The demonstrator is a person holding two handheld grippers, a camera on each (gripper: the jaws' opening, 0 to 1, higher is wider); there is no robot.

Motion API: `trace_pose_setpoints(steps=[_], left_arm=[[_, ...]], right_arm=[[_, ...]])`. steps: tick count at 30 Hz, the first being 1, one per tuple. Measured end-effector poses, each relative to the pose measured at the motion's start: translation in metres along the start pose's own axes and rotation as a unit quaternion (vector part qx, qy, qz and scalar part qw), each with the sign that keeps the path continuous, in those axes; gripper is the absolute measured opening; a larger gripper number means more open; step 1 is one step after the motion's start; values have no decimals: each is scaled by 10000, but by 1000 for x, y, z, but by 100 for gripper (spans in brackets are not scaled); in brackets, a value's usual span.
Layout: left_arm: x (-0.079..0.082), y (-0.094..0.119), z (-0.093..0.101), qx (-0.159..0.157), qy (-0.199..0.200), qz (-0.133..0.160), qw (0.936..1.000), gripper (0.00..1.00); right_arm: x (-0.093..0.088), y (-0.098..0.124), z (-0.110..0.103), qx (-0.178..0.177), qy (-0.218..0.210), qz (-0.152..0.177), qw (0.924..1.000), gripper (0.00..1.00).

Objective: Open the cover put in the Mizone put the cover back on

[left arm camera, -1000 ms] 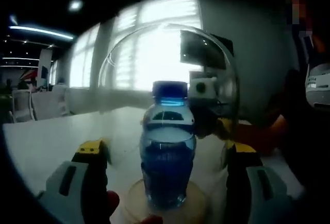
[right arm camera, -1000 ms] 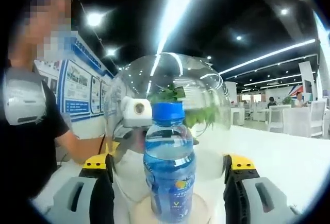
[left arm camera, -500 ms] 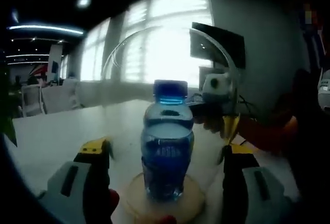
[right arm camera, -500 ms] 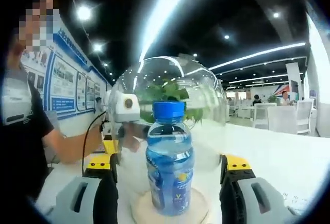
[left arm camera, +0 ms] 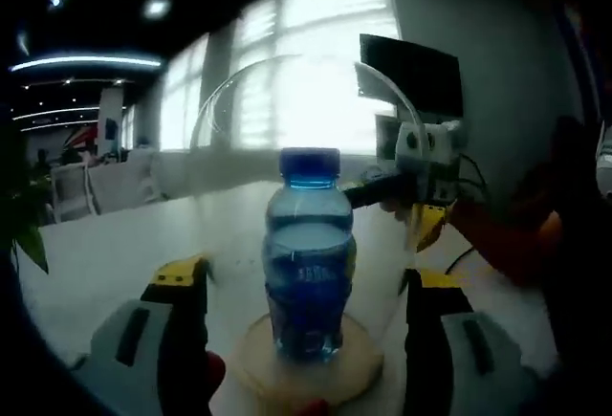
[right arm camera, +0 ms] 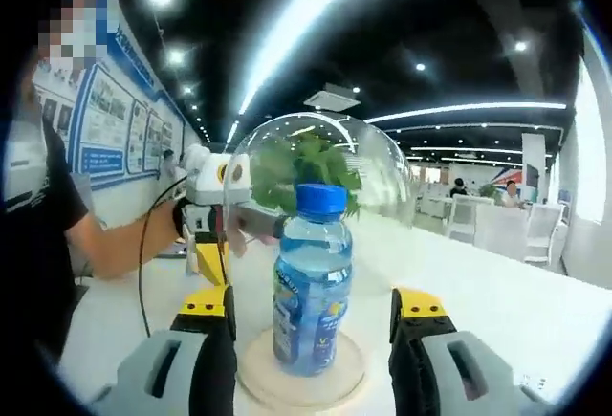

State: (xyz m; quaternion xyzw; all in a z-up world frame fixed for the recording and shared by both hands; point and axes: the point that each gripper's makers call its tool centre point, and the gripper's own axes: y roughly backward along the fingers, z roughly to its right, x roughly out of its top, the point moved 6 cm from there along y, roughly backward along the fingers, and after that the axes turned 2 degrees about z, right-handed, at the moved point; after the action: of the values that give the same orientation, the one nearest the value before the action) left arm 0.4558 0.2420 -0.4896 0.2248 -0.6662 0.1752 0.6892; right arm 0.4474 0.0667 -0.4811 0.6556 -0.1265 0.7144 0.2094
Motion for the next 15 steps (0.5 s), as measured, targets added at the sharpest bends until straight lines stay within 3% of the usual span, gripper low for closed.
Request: trace_pose_setpoints(steps=[6, 15], left_arm=[[3, 11, 2, 126, -180, -158, 9996, 66], [7, 18, 4, 245, -285, -323, 9988, 59]], right_arm=[[2, 2, 0, 11, 38, 19, 10000, 53], [-3, 10, -3, -32, 257, -239, 9994, 42]])
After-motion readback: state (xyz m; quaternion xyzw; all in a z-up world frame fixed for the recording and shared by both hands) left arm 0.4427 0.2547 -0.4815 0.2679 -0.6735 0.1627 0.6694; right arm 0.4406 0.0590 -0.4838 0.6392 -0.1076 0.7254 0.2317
